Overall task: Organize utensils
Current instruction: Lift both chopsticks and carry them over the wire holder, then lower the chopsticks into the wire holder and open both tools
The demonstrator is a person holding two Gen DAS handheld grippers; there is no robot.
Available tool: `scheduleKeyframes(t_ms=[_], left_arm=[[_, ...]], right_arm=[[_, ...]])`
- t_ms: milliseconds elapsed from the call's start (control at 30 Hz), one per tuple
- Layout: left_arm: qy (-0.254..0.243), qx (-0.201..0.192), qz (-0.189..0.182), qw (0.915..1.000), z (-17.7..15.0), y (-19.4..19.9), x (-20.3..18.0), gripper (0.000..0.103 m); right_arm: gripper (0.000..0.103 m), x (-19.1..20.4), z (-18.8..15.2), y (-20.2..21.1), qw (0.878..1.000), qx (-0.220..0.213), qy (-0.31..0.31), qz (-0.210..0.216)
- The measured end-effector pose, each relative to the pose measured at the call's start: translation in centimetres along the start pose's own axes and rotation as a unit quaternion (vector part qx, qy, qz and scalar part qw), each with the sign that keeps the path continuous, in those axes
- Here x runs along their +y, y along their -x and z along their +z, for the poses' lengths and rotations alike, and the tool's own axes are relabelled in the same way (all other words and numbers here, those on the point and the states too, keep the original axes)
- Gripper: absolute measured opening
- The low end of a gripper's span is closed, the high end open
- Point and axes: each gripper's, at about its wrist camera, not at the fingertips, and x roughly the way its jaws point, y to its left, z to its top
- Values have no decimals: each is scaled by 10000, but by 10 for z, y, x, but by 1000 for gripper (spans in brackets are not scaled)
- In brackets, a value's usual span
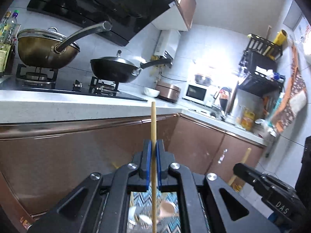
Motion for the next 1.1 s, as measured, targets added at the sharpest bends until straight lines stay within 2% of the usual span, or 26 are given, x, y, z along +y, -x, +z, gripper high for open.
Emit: scheduleKeyframes(t_ms=[167, 333, 467, 667, 1100], left_arm=[[36, -90, 161, 9998, -17, -45, 2, 5], [-37, -32, 313, 9995, -47, -85, 2, 5], [-66, -5, 378, 9993, -63, -103, 4, 5], [-3, 112, 488, 9987, -88, -120, 11, 5], [-6, 363, 705, 9969, -111, -127, 20, 5]], right_arm=[[5, -20, -8, -36, 9997, -203, -108, -29], [5, -29, -24, -65, 9998, -139, -65, -101], [5, -33, -37, -82, 9998, -96, 0, -150], [5, -38, -60, -99, 9996, 52, 9, -270], [5, -45, -88, -114, 9983, 432, -117, -365]])
